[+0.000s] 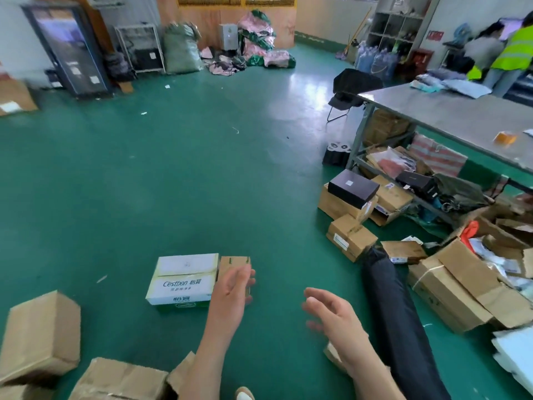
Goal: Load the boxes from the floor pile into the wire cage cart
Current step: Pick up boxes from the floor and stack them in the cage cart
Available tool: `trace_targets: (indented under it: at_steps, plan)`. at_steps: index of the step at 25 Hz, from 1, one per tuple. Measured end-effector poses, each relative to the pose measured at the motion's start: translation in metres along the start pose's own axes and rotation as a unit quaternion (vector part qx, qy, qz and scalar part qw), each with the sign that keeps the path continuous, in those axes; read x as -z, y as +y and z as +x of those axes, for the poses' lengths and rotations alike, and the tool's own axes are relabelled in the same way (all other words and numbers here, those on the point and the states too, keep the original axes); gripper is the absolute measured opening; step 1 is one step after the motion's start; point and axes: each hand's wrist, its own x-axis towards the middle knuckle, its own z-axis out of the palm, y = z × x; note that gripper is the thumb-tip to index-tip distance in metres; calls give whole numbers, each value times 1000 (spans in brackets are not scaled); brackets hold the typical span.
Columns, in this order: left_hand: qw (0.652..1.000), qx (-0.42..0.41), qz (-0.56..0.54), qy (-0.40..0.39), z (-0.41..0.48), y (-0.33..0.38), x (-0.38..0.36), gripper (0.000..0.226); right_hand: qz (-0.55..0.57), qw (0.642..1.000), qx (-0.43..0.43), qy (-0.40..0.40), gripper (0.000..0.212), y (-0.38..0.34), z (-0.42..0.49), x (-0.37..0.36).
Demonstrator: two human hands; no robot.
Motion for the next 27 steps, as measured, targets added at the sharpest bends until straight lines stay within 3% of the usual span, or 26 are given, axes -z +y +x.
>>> trace_targets:
  at_steps: [8, 18, 27]
  plan:
    - [998, -25, -30, 54, 129, 63, 85, 22, -37, 995, 38, -89, 18, -96, 111, -120]
    - [960, 33, -88, 262, 194, 42, 223, 23, -130, 951, 24, -281, 24, -137, 214, -285]
    - [936, 80, -89, 333, 336, 45, 262, 23, -152, 928, -9, -339, 22, -173, 367, -376]
